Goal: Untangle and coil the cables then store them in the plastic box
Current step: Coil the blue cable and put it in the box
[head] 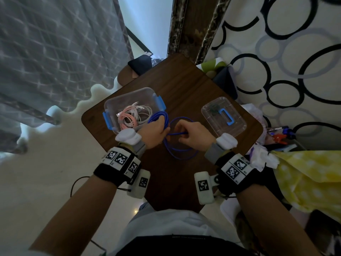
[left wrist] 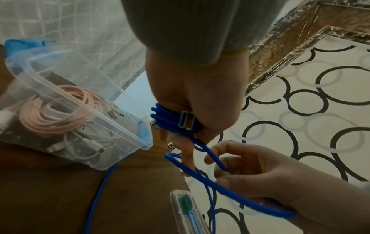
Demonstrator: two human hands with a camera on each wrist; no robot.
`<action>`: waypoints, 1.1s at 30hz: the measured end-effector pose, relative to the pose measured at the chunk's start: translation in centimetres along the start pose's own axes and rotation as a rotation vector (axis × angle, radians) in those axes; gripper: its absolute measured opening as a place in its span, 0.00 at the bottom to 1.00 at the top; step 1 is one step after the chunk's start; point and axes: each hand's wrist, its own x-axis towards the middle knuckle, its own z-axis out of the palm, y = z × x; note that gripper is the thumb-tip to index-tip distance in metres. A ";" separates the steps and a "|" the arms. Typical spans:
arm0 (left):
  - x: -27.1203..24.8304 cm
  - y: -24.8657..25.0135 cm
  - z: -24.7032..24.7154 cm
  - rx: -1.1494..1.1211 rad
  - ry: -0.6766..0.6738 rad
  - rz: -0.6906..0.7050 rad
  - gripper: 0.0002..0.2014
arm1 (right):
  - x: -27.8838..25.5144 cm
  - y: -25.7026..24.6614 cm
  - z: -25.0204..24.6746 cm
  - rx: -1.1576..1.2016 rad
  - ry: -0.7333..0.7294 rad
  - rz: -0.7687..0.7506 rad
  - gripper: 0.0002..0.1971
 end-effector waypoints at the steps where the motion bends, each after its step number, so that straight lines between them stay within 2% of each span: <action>1: 0.0 -0.3 -0.2 -0.035 -0.005 0.022 0.12 | 0.2 -0.1 -0.1 -0.008 0.038 0.011 0.12; 5: 0.0 -1.3 -1.0 -0.388 -0.036 0.097 0.10 | 0.8 -0.2 -0.5 0.046 0.245 0.021 0.09; 7: 0.0 -1.7 -1.2 -0.463 -0.012 0.118 0.10 | 0.9 -0.5 -1.1 0.117 0.268 0.040 0.11; 11: 0.4 -3.3 -1.6 -0.352 0.084 0.145 0.06 | 1.8 -1.8 -1.3 0.184 0.155 0.025 0.10; 13: 0.7 -3.9 -1.5 -0.246 0.134 0.112 0.08 | 2.3 -2.2 -1.3 0.143 0.089 0.027 0.11; 15: 0.9 -4.4 -1.2 -0.174 0.195 0.093 0.12 | 2.8 -2.2 -1.1 0.112 0.074 0.056 0.16; 17: 1.1 -4.6 -0.8 -0.161 0.246 0.078 0.14 | 3.1 -2.0 -0.9 0.147 0.164 0.121 0.19; 20: 1.5 -4.7 -0.4 -0.174 0.311 0.058 0.13 | 3.5 -1.6 -0.4 0.300 0.450 0.258 0.14; 22: 1.5 -4.8 -0.5 -0.206 0.359 0.025 0.13 | 3.6 -1.5 -0.5 0.339 0.611 0.245 0.12; 23: 1.5 -4.9 -0.6 -0.240 0.375 0.008 0.14 | 3.6 -1.4 -0.6 0.320 0.639 0.201 0.12; 24: 1.5 -5.0 -0.7 -0.281 0.381 -0.005 0.13 | 3.5 -1.3 -0.9 0.301 0.627 0.151 0.12; 26: 1.2 -5.1 -0.9 -0.336 0.367 -0.016 0.13 | 3.3 -1.4 -1.1 0.270 0.506 0.085 0.14; 29: 1.2 -4.7 -0.9 -0.324 0.336 0.039 0.10 | 3.3 -2.0 -0.4 0.244 0.349 0.080 0.15; 31: 1.2 -4.1 -0.7 -0.303 0.296 0.072 0.08 | 3.2 -2.5 0.5 0.275 0.304 0.096 0.15; 33: 1.2 -3.5 -0.5 -0.294 0.265 0.102 0.07 | 3.2 -2.7 1.2 0.325 0.325 0.099 0.12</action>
